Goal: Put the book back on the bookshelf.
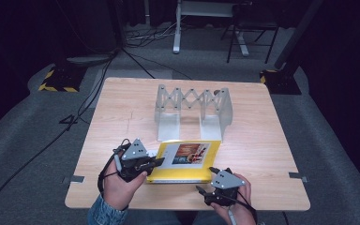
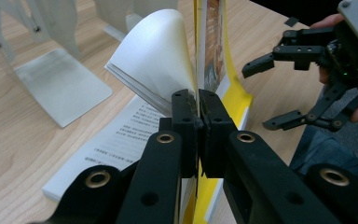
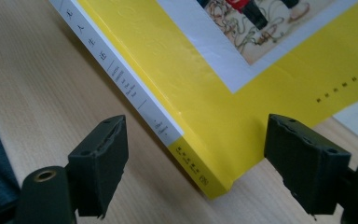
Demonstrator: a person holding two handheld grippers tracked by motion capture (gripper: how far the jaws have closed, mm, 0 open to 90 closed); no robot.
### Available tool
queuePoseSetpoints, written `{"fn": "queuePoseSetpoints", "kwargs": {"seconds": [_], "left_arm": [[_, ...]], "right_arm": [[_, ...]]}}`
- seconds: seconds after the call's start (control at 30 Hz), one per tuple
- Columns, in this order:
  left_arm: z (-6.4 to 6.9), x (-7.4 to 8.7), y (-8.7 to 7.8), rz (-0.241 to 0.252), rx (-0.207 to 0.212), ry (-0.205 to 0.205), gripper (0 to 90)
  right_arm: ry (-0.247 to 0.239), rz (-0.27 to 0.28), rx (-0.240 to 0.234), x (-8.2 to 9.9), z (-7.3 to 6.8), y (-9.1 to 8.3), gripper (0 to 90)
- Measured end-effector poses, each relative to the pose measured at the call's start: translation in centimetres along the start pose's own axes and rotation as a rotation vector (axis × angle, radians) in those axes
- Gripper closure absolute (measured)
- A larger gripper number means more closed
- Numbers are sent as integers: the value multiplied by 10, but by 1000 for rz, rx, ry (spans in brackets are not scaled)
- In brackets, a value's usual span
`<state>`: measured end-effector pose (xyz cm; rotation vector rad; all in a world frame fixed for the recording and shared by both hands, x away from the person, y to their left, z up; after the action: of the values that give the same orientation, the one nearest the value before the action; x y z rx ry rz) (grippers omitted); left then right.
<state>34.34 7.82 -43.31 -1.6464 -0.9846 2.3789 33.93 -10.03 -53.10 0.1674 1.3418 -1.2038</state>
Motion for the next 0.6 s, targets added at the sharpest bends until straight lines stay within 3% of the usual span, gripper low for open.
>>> {"fn": "queuePoseSetpoints", "kwargs": {"seconds": [0.17, 0.33, 0.47, 0.6], "left_arm": [[8, -9, 1, -2, 24, 24, 864], [15, -16, 9, -3, 80, 37, 864], [14, -21, 13, -3, 86, 52, 864], [12, -23, 17, 7, 101, 42, 865]], "right_arm": [[-48, 23, 33, -10, 2, 1, 228], [-90, 42, 69, -17, 2, 2, 237], [-133, 45, 111, -20, 5, 5, 190], [-166, 39, 95, -21, -2, 11, 198]]}}
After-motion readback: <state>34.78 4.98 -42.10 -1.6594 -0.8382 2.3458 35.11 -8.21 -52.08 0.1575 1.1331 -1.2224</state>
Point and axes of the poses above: each handheld gripper's, and its own axes: y roughly forward along the jaws, x roughly out of its underside, z roughly to its right, the point moved 10 cm from there along y, roughly forward along the jaws, and after that the axes turned 11 degrees about x, right-handed, at the moved point
